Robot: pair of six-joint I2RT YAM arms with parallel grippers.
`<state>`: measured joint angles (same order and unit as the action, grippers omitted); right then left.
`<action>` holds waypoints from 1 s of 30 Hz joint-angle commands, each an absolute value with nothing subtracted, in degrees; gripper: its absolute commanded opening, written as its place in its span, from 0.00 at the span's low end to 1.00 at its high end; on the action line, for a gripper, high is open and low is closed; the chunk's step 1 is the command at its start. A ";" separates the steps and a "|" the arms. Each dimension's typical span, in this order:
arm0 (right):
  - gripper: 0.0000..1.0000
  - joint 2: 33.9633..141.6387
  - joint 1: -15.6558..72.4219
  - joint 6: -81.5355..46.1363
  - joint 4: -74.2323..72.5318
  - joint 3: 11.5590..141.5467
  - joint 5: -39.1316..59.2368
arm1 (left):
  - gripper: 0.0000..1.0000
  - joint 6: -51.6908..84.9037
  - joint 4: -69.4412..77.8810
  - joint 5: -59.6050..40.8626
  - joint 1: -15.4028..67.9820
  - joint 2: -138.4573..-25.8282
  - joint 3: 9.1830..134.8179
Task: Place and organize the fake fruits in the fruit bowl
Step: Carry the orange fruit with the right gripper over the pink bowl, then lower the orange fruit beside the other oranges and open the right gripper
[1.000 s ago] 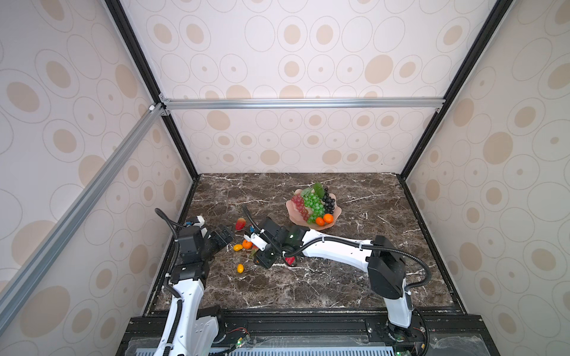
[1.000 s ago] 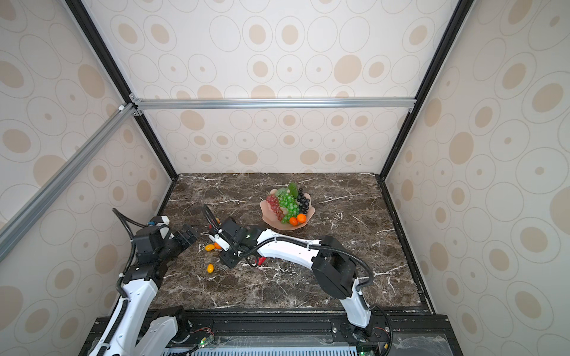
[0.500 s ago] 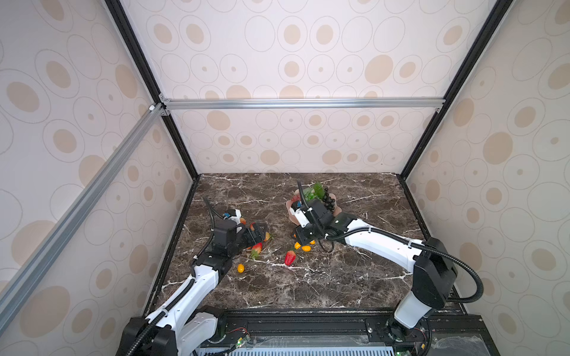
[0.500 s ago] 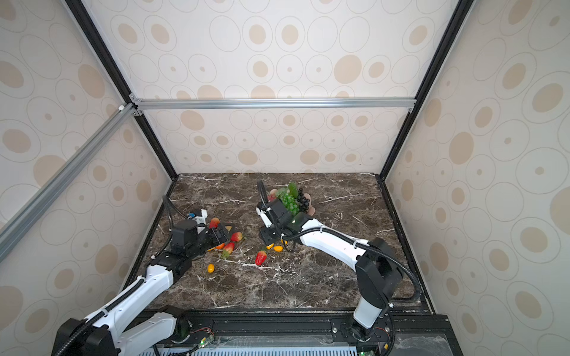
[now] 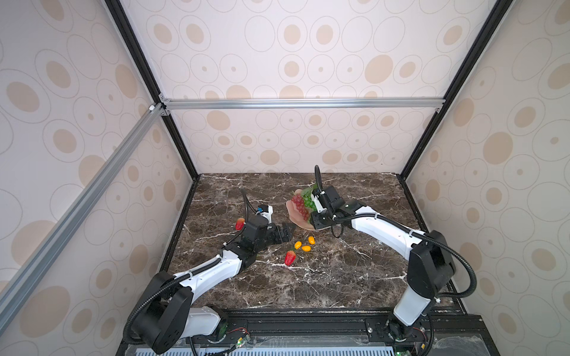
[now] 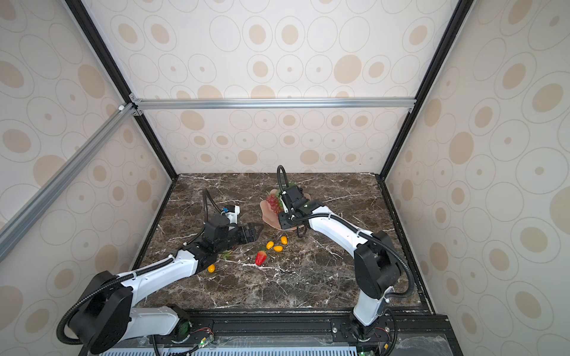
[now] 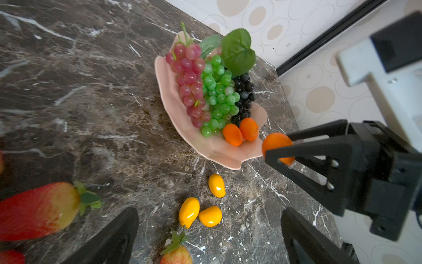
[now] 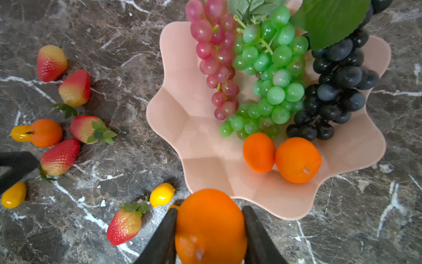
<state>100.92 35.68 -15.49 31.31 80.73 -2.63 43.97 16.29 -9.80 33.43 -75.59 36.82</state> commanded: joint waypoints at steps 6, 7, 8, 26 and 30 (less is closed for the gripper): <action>0.35 108.77 35.36 -14.05 38.57 89.51 -7.22 | 0.98 45.35 24.80 -8.39 35.88 -77.34 37.79; 0.35 109.56 35.39 -13.85 39.06 90.31 -7.56 | 0.98 45.36 24.95 -8.07 35.88 -77.03 37.60; 0.35 110.53 35.41 -13.66 39.58 91.35 -7.82 | 0.98 45.36 24.77 -7.34 35.89 -76.62 37.27; 0.35 125.38 36.64 -6.02 50.00 107.62 -13.57 | 0.98 49.03 26.44 -3.42 33.90 -69.43 28.94; 0.35 127.29 37.07 -5.10 51.19 109.40 -15.54 | 0.98 49.39 26.80 -3.86 33.42 -69.28 28.23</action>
